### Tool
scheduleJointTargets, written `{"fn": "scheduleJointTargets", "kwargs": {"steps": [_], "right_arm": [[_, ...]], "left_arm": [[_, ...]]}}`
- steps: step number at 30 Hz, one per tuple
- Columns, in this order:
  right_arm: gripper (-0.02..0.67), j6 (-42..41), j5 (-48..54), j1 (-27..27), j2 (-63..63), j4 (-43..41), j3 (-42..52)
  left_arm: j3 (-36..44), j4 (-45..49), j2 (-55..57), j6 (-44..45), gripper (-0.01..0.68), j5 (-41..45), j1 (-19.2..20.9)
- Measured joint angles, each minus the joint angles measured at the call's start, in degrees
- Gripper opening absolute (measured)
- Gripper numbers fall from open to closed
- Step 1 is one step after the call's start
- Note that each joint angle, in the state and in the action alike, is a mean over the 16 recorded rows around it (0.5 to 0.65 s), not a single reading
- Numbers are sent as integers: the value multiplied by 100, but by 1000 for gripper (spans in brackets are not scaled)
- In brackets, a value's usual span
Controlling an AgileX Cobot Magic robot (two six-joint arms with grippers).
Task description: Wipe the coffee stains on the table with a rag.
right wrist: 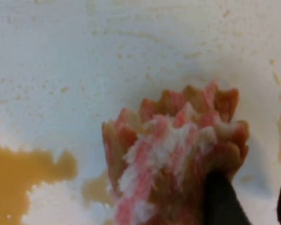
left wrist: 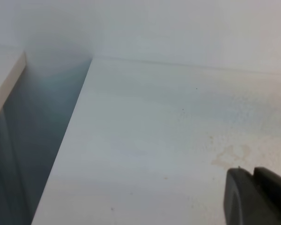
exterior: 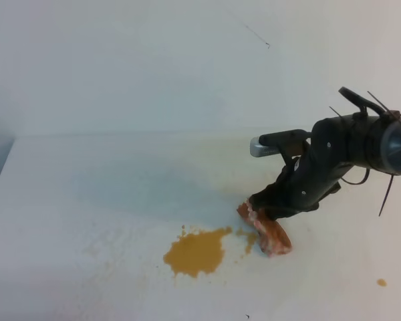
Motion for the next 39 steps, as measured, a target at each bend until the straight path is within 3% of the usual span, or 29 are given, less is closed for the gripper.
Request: {"fn": "scheduleJointTargets", "kwargs": {"steps": [18, 39], "right_arm": [[268, -68, 161, 0, -96, 400, -13], [268, -1060, 488, 61, 84, 1496, -47]], "left_arm": [[33, -2, -35, 0, -3, -15, 2], [0, 0, 0, 0, -4, 0, 0]]}}
